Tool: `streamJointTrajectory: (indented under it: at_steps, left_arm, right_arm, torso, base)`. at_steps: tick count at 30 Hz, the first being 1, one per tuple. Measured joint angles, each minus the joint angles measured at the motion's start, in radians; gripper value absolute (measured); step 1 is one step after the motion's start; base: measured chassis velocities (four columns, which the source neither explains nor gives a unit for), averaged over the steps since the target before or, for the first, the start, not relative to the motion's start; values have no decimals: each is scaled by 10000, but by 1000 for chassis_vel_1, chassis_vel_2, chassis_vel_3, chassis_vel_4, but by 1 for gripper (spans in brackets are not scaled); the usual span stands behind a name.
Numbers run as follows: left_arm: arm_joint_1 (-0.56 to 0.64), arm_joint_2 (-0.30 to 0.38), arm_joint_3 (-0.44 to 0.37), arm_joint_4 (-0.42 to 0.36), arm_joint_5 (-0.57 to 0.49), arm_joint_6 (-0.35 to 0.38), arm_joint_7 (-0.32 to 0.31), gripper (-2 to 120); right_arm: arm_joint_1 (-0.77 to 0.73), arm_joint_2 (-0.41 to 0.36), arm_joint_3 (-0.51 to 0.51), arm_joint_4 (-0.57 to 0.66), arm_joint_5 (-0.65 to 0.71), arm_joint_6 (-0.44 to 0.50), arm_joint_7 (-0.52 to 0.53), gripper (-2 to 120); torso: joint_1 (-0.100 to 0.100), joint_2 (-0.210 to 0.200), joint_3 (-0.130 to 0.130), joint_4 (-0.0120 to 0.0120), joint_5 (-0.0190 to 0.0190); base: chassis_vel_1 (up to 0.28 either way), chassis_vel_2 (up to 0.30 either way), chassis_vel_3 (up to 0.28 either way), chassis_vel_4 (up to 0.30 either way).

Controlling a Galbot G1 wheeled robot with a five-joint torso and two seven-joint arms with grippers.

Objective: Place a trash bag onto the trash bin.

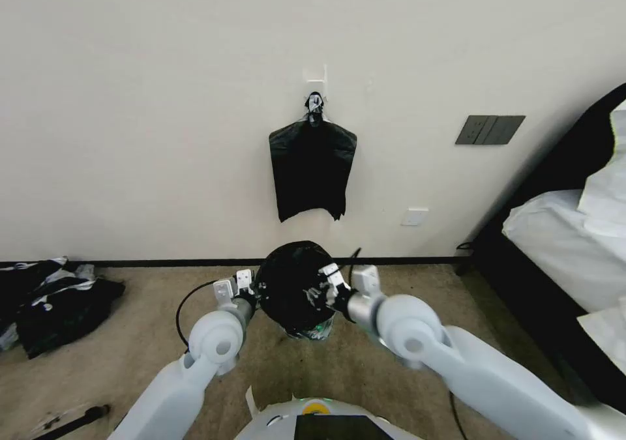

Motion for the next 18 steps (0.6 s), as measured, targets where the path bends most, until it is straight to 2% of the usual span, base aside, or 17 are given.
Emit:
streamJointTrajectory:
  at_steps: [1, 5, 13, 18]
  left_arm:
    - [18, -28, 68, 0, 132, 0, 0, 1]
    - [56, -52, 233, 3, 421, 1, -3, 1]
    - [42, -66, 379, 40, 671, 1, -11, 1]
    - [24, -167, 515, 51, 896, -1, -22, 1]
  right_arm:
    - [320, 187, -362, -248, 110, -41, 336, 8]
    - [947, 541, -1144, -800, 317, -49, 1038, 0]
    - [1824, 1000, -2101, -1656, 818, -22, 1981, 0]
    - [2399, 1476, -2871, -2614, 1189, 7, 2572, 0]
  torso:
    - [0, 0, 0, 0, -1]
    - [0, 0, 0, -2, -1]
    - [0, -1, 0, -1, -1]
    - [0, 0, 0, -2, 0]
  base:
    - [0, 0, 0, 0]
    - [0, 0, 0, 0]
    - [0, 0, 0, 0]
    - [0, 0, 0, 0]
